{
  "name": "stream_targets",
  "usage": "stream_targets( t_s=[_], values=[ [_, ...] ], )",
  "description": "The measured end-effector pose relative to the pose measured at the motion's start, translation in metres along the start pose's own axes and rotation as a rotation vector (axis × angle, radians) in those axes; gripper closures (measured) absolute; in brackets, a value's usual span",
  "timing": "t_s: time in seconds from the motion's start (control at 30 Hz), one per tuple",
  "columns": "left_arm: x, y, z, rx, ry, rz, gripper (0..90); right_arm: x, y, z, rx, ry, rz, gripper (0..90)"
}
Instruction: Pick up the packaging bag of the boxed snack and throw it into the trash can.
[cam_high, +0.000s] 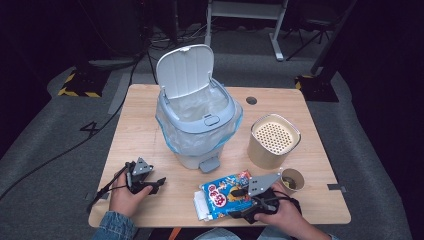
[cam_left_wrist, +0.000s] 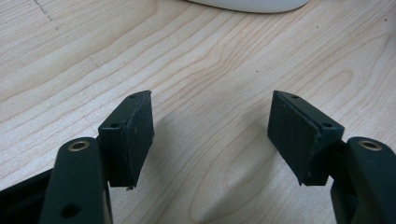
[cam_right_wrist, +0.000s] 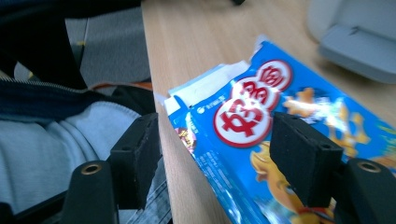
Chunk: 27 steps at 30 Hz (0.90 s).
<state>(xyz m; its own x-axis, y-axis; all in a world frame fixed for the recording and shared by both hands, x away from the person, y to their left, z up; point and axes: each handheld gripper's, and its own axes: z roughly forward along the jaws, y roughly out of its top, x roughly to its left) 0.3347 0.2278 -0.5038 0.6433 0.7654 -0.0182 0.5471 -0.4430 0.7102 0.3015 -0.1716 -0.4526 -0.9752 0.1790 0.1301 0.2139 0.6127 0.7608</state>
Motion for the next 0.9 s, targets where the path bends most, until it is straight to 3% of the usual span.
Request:
stream_targets(
  t_s=[0.2,0.43,0.57,0.73,0.87,0.9],
  values=[
    [0.000,0.000,0.000,0.000,-0.001,0.000,31.8,0.000,-0.004,0.029,0.078,0.008,-0.060,32.8],
    [0.000,0.000,0.000,0.001,-0.002,0.001,31.5,-0.001,-0.002,0.042,0.098,0.011,-0.107,32.1],
    [0.000,0.000,0.000,0.000,-0.002,0.001,31.5,0.000,-0.006,0.049,0.129,-0.017,-0.164,33.5],
    [0.000,0.000,0.000,0.000,-0.002,0.001,31.5,0.000,-0.006,0.049,0.153,-0.057,-0.226,48.6],
    [0.000,0.000,0.000,0.001,-0.002,0.001,31.5,0.002,-0.005,0.049,0.152,-0.004,-0.261,77.8],
    [0.000,0.000,0.000,0.000,-0.002,0.001,31.4,0.002,-0.005,0.048,0.147,0.020,-0.256,81.3]
  ],
)
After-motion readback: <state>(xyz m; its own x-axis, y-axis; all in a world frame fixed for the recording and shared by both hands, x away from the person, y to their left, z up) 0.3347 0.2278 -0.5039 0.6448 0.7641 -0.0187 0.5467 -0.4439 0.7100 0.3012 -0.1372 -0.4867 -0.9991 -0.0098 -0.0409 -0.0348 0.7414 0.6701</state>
